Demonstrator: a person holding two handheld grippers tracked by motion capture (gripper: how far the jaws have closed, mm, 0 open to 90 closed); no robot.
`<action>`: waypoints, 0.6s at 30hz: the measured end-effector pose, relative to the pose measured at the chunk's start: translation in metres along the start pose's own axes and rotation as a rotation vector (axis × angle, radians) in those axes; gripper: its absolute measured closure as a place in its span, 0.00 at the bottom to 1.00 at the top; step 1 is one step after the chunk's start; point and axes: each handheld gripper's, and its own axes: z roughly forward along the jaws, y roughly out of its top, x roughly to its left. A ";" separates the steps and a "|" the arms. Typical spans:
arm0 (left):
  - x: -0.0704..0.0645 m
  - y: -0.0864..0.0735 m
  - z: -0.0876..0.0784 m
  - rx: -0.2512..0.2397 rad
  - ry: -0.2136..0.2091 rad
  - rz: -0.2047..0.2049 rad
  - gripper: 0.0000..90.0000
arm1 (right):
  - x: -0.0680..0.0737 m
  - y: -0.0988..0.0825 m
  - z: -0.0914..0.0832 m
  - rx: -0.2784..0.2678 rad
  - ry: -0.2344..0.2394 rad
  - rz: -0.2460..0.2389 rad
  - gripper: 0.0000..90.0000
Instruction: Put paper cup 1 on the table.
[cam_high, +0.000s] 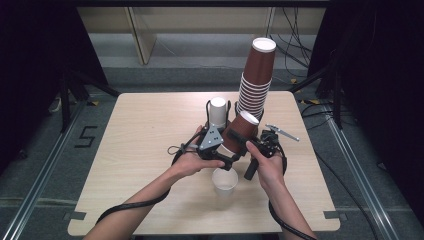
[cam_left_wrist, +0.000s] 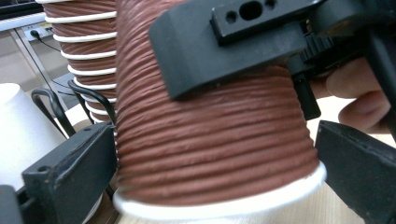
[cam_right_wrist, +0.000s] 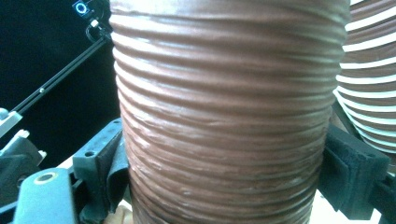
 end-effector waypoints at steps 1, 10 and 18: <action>0.000 0.000 0.001 0.000 0.001 -0.006 0.00 | 0.001 0.000 0.000 0.001 0.004 0.001 0.18; 0.005 0.000 -0.001 -0.008 -0.007 0.007 0.04 | 0.005 0.000 0.002 0.005 0.017 -0.009 0.17; 0.007 0.005 -0.007 -0.034 -0.011 0.010 0.08 | 0.011 0.006 0.002 0.003 0.032 -0.058 0.11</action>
